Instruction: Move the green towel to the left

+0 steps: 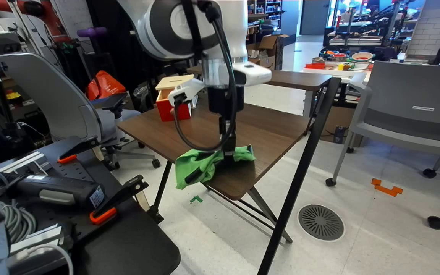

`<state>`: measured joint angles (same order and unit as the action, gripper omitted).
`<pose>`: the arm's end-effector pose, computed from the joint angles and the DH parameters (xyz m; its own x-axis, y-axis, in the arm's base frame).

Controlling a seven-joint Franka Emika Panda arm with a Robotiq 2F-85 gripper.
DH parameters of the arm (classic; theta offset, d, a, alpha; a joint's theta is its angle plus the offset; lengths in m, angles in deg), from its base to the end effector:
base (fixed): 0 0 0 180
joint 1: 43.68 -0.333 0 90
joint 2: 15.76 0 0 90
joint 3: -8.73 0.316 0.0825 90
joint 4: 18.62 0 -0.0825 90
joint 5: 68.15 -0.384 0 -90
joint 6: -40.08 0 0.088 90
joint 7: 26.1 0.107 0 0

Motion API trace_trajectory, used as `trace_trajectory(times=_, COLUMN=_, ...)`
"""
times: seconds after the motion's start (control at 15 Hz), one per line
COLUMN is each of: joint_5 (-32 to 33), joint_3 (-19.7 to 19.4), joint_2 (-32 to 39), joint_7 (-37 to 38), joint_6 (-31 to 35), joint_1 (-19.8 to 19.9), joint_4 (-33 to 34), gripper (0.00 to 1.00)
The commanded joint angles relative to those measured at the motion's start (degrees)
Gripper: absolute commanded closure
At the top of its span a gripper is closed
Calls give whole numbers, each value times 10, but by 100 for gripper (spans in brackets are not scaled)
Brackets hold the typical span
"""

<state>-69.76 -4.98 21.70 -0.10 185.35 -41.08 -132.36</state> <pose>0.5708 -0.1682 0.1318 0.7502 -0.6610 -0.0196 -0.6509 -0.7433 0.1546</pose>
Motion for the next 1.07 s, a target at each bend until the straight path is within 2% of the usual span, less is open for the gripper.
trace_trajectory(times=0.0, joint_5=2, joint_3=-4, joint_2=-86, joint_7=0, joint_6=-17, joint_1=-16, joint_4=-16, gripper=98)
trace_trajectory(times=0.33, joint_5=-8, joint_3=30, joint_2=-120, joint_7=2, joint_6=-16, joint_1=-25, joint_4=18, gripper=98)
trace_trajectory(times=0.67, joint_5=-13, joint_3=63, joint_2=-65, joint_7=3, joint_6=-8, joint_1=-40, joint_4=51, gripper=98)
trace_trajectory(times=1.0, joint_5=-14, joint_3=78, joint_2=14, joint_7=5, joint_6=-19, joint_1=-57, joint_4=98, gripper=98)
